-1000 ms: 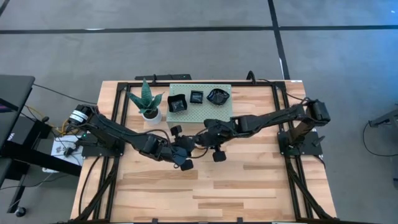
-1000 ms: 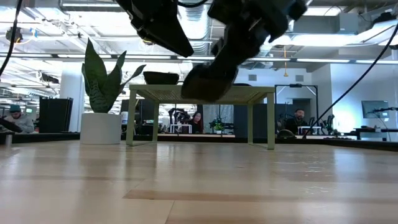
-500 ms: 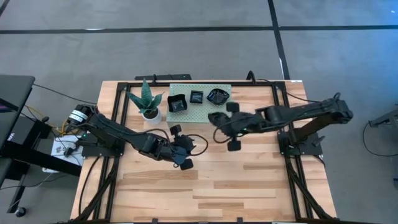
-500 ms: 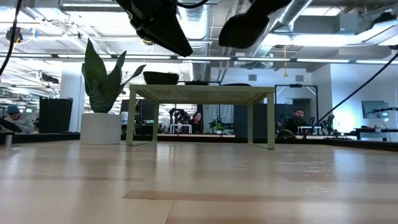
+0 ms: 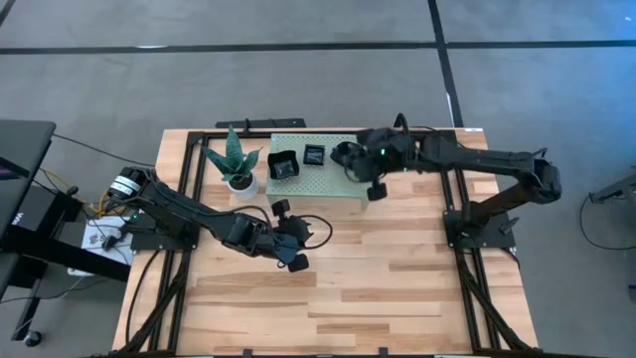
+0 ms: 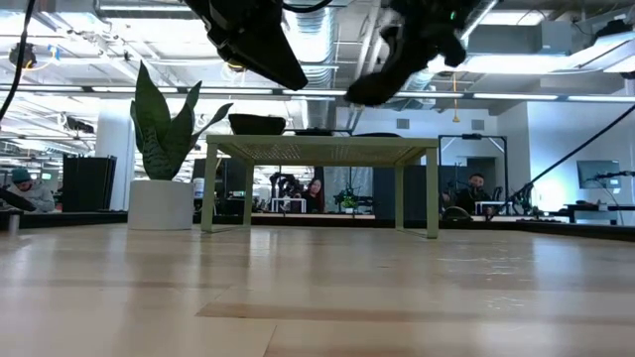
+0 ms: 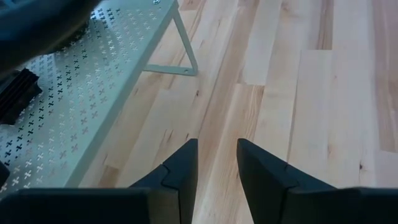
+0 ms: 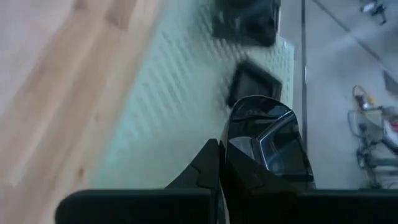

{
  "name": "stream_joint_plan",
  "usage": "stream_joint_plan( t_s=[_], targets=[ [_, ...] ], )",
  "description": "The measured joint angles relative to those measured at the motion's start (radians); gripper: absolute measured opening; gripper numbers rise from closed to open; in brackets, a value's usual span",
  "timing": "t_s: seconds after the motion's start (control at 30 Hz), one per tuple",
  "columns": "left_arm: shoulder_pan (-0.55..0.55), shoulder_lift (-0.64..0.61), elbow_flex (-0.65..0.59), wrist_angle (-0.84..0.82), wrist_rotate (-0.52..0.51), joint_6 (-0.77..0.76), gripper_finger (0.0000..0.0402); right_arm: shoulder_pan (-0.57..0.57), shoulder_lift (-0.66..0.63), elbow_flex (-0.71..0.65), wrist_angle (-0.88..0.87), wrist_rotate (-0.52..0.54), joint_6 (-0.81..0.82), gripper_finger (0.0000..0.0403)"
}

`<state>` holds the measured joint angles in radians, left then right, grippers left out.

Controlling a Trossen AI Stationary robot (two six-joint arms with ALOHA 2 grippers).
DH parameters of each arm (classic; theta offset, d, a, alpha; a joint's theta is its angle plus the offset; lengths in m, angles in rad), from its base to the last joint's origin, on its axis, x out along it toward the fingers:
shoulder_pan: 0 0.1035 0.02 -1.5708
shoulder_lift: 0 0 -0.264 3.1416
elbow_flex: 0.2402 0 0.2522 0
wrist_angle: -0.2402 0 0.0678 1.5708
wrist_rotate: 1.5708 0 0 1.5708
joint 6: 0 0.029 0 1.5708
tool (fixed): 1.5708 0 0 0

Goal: Pick & Place Mini shaped plates
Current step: Stack the leaf-shaped plate on top of the leaf-shaped plate on the shelf

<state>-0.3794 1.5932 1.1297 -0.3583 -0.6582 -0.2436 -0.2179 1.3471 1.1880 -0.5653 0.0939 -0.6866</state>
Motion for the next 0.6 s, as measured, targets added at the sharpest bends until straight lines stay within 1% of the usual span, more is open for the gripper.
stream_joint_plan(
  t_s=[0.13,0.3,0.43,0.53,0.6],
  targets=[
    [0.0,0.0,0.0,0.0,0.0,0.0,0.0113,-0.088,0.0,-0.021,0.025,-0.095,-0.047,0.0],
    [0.0,0.0,-0.002,0.0,0.0,0.0,0.0113,-0.128,-0.001,-0.031,0.02,-0.194,-0.073,0.0],
    [0.003,0.0,-0.002,0.001,0.0,0.0,0.0113,-0.134,0.015,-0.033,0.018,-0.2,-0.208,0.0005],
    [0.003,0.0,-0.002,0.001,0.0,0.0,0.0113,-0.132,0.031,-0.031,0.034,-0.201,-0.251,0.0009],
    [0.003,0.0,-0.002,0.001,0.0,0.0,0.0113,-0.132,0.042,-0.034,0.011,-0.2,-0.255,0.0011]
  ],
)
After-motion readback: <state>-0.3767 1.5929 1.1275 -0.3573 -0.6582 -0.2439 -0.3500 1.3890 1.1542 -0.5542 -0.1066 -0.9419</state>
